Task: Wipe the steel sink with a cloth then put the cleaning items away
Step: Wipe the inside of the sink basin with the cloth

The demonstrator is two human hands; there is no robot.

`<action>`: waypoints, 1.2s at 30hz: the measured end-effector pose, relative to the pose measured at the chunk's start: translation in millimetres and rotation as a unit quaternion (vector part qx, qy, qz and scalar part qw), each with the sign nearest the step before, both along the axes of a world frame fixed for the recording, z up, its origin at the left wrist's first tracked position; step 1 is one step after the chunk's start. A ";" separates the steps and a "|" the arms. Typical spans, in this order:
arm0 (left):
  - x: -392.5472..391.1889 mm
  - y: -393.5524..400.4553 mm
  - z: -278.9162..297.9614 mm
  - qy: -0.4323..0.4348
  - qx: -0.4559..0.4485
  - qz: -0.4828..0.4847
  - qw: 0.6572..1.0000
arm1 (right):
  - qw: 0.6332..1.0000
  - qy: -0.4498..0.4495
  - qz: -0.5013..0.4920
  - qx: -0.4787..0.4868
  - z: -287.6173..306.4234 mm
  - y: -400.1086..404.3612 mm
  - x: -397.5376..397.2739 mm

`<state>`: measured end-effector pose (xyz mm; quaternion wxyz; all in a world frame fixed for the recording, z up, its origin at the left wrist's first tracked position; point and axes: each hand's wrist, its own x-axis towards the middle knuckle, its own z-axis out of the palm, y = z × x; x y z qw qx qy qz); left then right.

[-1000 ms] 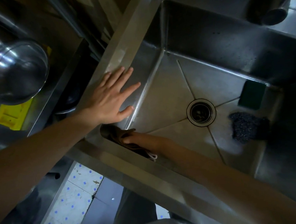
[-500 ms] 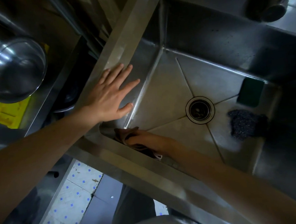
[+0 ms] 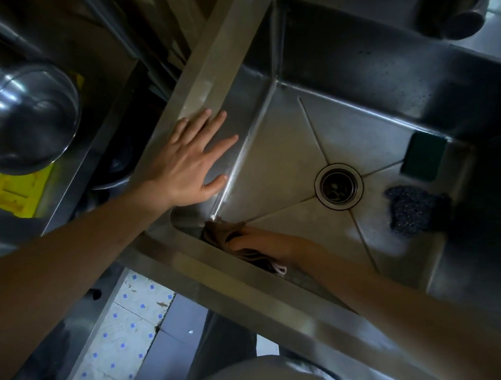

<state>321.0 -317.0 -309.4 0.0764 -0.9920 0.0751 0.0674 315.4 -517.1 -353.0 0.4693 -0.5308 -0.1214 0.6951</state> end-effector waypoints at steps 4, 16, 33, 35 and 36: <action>-0.3 0.3 -0.5 -0.003 -0.010 -0.001 1.000 | 1.000 0.017 0.006 -0.018 4.3 12.4 -2.2; -0.7 0.7 -2.8 -0.002 -0.007 -0.002 1.000 | 0.997 0.063 -0.012 -0.043 -3.2 -57.6 -1.2; -0.1 -0.5 1.0 0.012 -0.010 0.006 1.000 | 0.995 0.037 0.028 -0.084 4.7 -90.1 2.6; 0.4 -0.9 0.3 0.010 -0.012 0.004 1.000 | 0.995 0.042 0.015 -0.087 7.8 -77.1 2.0; 0.6 -0.6 -0.2 0.008 -0.011 0.003 1.000 | 0.995 0.048 0.007 -0.084 6.9 -70.8 1.8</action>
